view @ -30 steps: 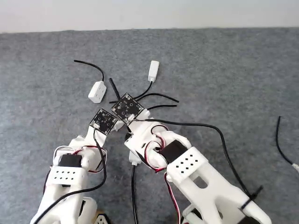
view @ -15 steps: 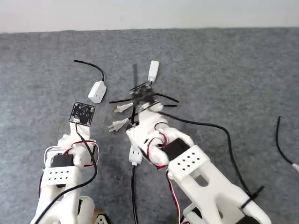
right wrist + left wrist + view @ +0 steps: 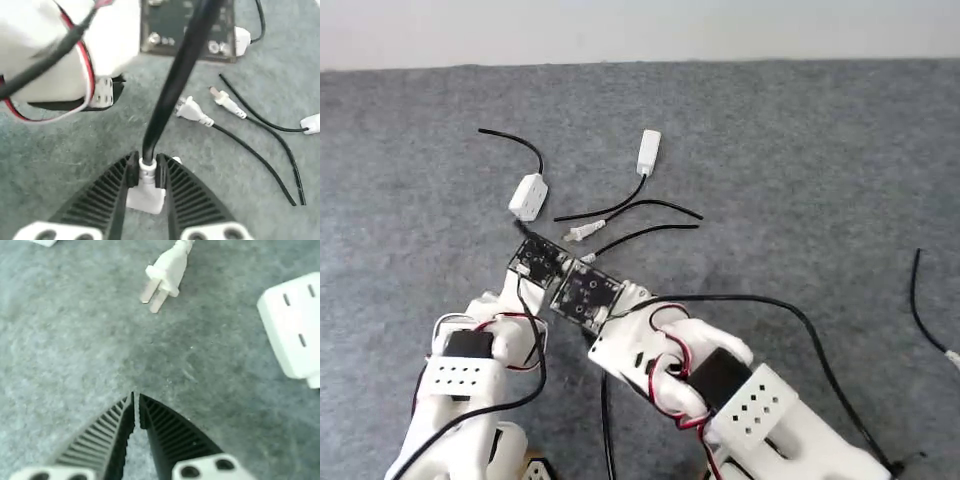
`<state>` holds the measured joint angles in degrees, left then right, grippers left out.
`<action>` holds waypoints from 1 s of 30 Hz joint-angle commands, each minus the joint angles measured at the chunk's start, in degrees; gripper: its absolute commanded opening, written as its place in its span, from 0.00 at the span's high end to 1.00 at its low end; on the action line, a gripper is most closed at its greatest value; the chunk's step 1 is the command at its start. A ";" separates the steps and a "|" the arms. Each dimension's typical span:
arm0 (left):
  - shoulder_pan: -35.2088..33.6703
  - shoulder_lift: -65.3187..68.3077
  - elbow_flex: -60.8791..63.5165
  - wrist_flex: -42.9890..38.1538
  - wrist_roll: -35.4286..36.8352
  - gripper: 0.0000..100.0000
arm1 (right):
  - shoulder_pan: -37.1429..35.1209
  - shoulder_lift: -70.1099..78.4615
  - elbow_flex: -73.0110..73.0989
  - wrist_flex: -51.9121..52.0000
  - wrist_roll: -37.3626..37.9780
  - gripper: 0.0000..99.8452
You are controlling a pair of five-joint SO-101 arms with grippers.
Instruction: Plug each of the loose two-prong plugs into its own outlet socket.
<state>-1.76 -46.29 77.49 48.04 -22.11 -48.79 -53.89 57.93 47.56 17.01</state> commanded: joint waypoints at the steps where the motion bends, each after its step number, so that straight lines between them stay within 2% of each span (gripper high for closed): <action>1: 1.67 -0.53 -1.45 0.88 -1.49 0.98 | -0.57 -1.89 -0.79 0.04 1.32 0.99; 7: 5.54 -1.05 -1.36 4.84 -7.65 0.98 | 0.04 2.07 -0.88 -2.95 1.32 0.99; 18: 9.49 -1.23 -0.57 8.18 -14.51 0.99 | 2.59 5.41 -1.85 -6.02 0.70 0.99; 23: 9.32 -1.23 -0.66 7.12 -13.98 0.99 | 5.05 5.58 -1.85 -8.66 -6.68 0.99; 26: 8.26 -1.23 -0.40 2.99 -5.80 0.99 | 8.57 5.67 -1.85 -9.63 -15.21 0.99; 30: -1.23 -1.23 -0.48 -6.15 7.65 0.99 | 10.42 5.76 -0.88 -10.33 -24.18 0.99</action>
<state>2.99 -46.73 77.41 48.57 -23.25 -39.82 -48.35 57.93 38.77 -1.54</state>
